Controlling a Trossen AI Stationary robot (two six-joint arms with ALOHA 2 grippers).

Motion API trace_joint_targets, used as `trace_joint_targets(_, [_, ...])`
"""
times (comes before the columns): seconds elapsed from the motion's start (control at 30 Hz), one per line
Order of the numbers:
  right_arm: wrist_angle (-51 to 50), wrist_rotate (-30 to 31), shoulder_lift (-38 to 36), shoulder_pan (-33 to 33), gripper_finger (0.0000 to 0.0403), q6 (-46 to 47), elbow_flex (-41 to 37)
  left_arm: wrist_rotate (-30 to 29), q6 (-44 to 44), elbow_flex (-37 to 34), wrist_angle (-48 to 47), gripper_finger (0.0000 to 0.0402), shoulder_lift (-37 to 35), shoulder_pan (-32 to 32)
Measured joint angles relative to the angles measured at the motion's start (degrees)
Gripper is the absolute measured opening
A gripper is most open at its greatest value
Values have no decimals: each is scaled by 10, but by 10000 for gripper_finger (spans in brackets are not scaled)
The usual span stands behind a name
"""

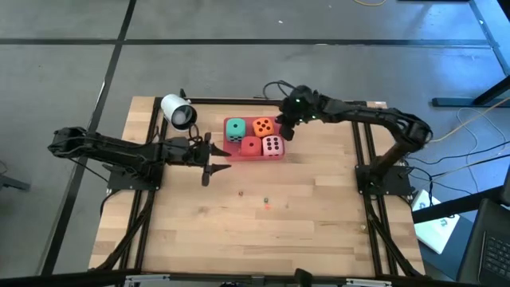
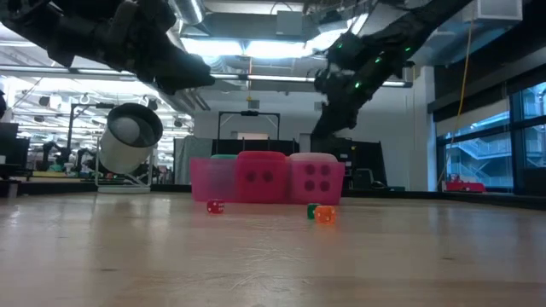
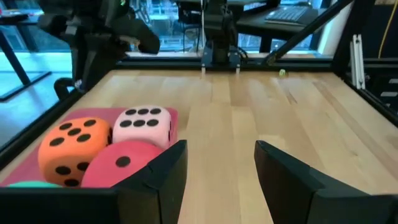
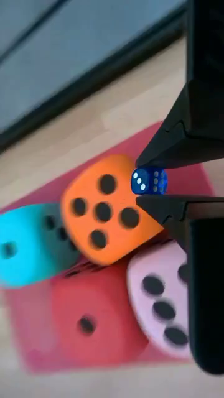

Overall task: Pick & Place Dice
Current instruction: Put the small blue dice into the pink bin

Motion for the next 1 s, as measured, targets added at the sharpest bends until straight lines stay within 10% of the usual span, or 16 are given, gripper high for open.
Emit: trace_joint_targets(1.0, [-151, 47, 130, 2, 52, -66, 109, -2, 22, 0, -17, 182, 0, 0])
